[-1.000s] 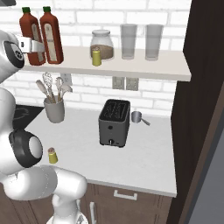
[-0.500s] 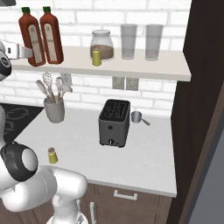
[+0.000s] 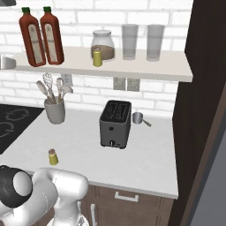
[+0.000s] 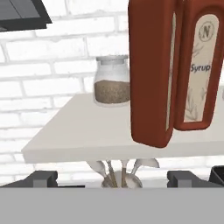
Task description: Put the shaker and condiment bottle from the counter next to their counterparts in the cabinet.
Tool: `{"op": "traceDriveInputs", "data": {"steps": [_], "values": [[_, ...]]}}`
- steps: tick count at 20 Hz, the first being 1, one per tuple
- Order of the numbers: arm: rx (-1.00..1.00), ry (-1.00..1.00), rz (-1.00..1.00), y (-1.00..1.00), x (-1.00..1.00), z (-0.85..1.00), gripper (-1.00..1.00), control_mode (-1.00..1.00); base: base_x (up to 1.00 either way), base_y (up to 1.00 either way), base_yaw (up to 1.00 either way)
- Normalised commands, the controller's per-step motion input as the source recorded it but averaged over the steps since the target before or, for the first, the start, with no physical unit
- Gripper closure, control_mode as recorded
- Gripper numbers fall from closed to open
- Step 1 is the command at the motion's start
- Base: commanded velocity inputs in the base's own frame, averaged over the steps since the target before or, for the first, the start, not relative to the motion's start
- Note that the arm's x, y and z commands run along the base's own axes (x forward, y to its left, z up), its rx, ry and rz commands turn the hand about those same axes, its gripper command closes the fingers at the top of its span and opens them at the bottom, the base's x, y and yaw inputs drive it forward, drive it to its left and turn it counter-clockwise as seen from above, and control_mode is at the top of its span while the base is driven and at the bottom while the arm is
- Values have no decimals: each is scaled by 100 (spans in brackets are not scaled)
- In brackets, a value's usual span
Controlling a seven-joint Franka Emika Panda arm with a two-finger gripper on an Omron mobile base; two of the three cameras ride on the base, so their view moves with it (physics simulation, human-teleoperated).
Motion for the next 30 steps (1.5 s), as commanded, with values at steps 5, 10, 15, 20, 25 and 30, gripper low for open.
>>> {"op": "traceDriveInputs", "data": {"steps": [5, 10, 15, 20, 25, 30], "values": [[0, 0, -10, 7, -85, -13, -100, -100, 0, 0, 0], [0, 0, -18, -4, -32, -76, -100, -100, 0, 0, 0], [-1, -1, -15, -16, -15, -99, -100, -100, 0, 0, 0], [0, 4, -8, -18, -6, -83, -100, -100, 0, 0, 0], [0, 0, -13, -22, 0, -80, -100, -100, 0, 0, 0], [0, 0, -16, -25, 0, -82, -100, -100, 0, 0, 0]]}}
